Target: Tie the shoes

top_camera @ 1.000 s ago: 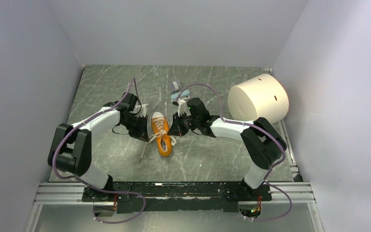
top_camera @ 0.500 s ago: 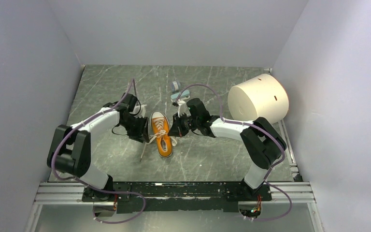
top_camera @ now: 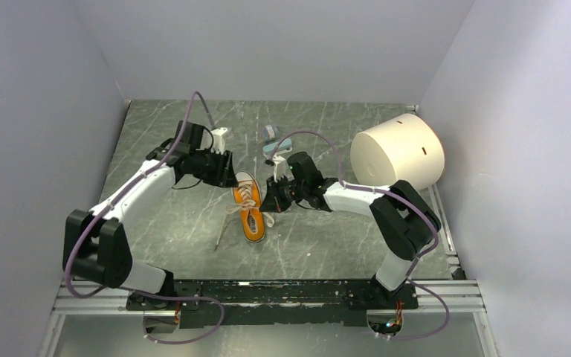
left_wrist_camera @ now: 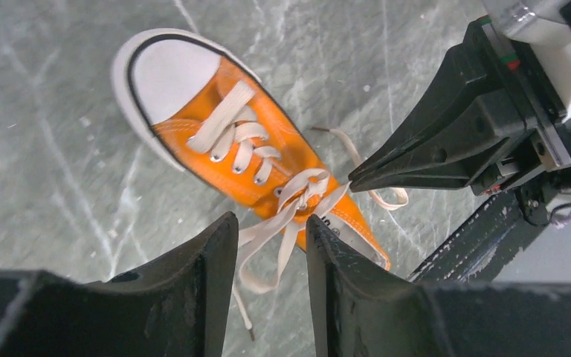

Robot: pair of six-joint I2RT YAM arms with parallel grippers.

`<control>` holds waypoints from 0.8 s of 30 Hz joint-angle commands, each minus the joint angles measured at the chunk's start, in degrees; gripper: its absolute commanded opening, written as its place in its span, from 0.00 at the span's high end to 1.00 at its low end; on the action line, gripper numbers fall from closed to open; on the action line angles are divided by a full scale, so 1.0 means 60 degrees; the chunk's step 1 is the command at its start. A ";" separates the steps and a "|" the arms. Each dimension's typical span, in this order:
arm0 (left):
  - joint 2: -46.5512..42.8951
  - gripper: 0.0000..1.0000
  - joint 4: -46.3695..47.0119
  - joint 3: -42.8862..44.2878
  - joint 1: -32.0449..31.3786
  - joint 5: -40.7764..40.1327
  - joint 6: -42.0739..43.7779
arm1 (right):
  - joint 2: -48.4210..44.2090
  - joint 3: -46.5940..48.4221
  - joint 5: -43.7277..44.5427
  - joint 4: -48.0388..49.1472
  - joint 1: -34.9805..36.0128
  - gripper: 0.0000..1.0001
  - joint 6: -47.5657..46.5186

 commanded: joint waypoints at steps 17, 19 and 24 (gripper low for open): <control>0.2140 0.63 0.1360 -0.0640 -0.0470 0.2076 0.0946 | 0.0060 0.0009 -0.0032 0.0472 -0.0048 1.00 0.0226; 0.2160 0.64 0.1460 -0.0692 -0.0475 0.1880 0.0966 | 0.0092 0.0049 -0.0052 0.0432 -0.0056 1.00 0.0197; 0.2345 0.69 0.1790 -0.0796 -0.0475 0.1859 0.0897 | 0.0166 0.0164 -0.0090 0.0357 -0.0051 1.00 0.0157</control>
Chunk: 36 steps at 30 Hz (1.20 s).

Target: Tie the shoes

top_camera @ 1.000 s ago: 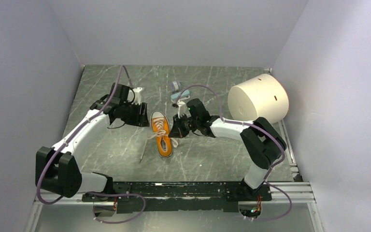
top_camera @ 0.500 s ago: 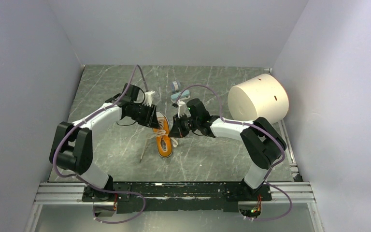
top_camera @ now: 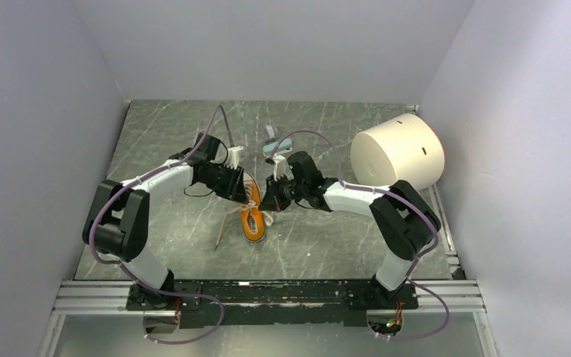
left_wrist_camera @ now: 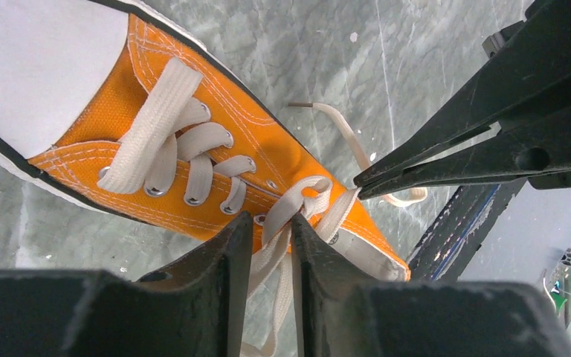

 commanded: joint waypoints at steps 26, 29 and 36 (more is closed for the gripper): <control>-0.0956 0.95 0.0899 -0.0571 -0.0064 0.0795 -0.0377 | 0.0546 0.0901 0.0074 0.0664 0.0061 1.00 0.0828; -0.0884 0.94 0.0922 -0.0524 -0.0064 0.0697 -0.0380 | 0.0789 0.1042 -0.0068 0.0679 0.0080 1.00 0.0870; -0.0679 0.83 0.0699 -0.0523 -0.0064 0.0249 -0.0189 | 0.0938 0.1012 -0.0101 0.0706 0.0106 1.00 0.0904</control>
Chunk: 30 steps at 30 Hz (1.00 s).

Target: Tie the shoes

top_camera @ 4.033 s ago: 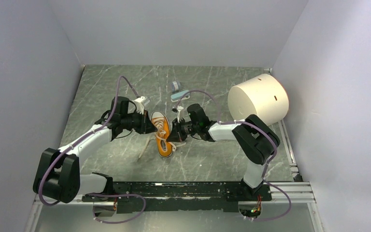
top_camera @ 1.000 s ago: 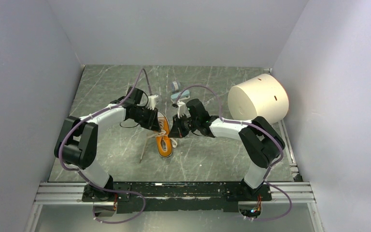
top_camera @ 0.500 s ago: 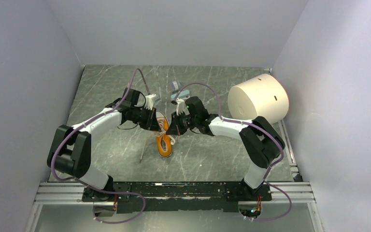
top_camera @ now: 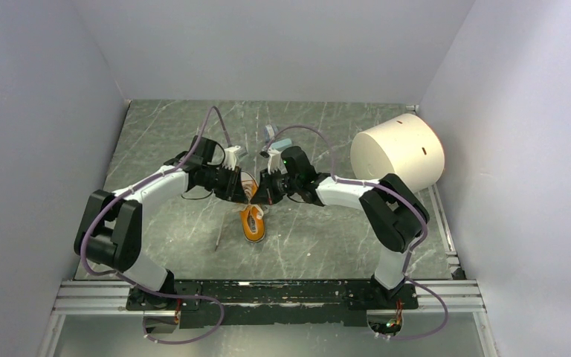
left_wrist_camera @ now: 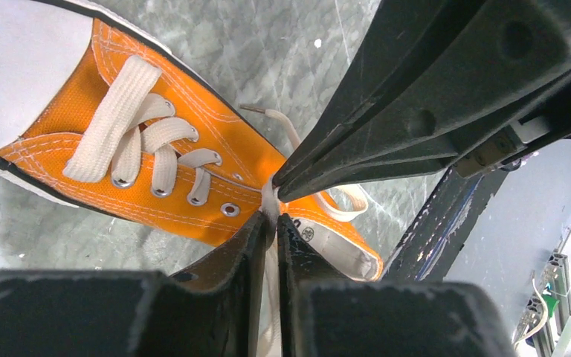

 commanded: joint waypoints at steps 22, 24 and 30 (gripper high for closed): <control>0.0755 0.93 0.0050 0.0328 -0.0306 -0.0917 0.0349 | -0.0154 -0.0028 -0.0461 0.0108 0.0046 1.00 0.0043; 0.0653 0.95 0.0075 0.0338 -0.0341 -0.1137 0.0351 | -0.0354 0.0069 -0.0345 -0.0268 -0.0036 0.87 -0.0059; -0.0055 0.95 0.0363 0.0158 -0.0415 -0.1455 0.0713 | -0.0239 0.0665 -0.0388 -0.1075 -0.0382 0.67 -0.0556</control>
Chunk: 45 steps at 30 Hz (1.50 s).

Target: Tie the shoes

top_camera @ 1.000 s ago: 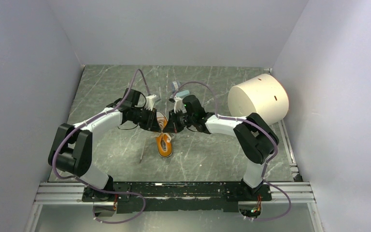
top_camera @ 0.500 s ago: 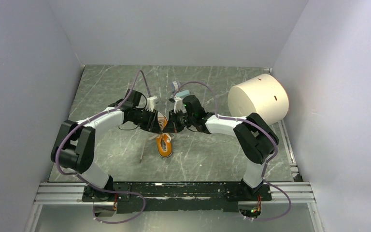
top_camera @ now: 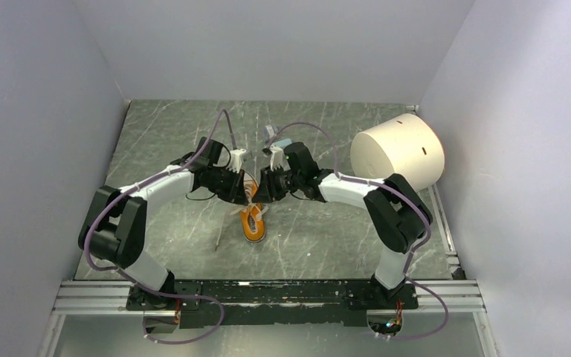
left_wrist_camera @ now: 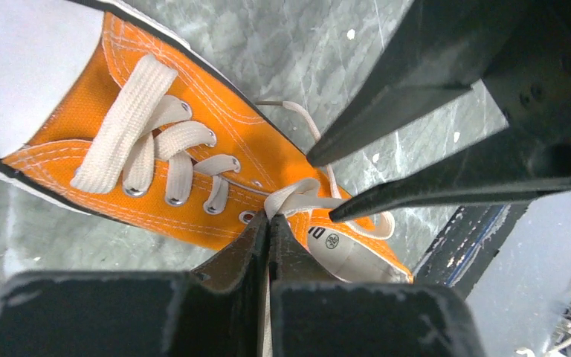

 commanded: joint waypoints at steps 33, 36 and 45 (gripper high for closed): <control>-0.1082 0.95 0.0502 -0.0134 -0.0157 -0.0487 0.0932 | 0.1559 0.1132 -0.2678 0.0482 -0.0498 0.68 -0.0544; -0.1071 0.95 0.0484 -0.0148 -0.0157 -0.0423 0.0941 | 0.1650 0.1189 -0.2586 0.0739 -0.0506 0.73 -0.0395; -0.0813 0.95 0.0575 -0.0177 -0.0157 -0.0630 0.0772 | 0.1394 0.1301 -0.2155 0.0661 -0.0543 1.00 -0.0398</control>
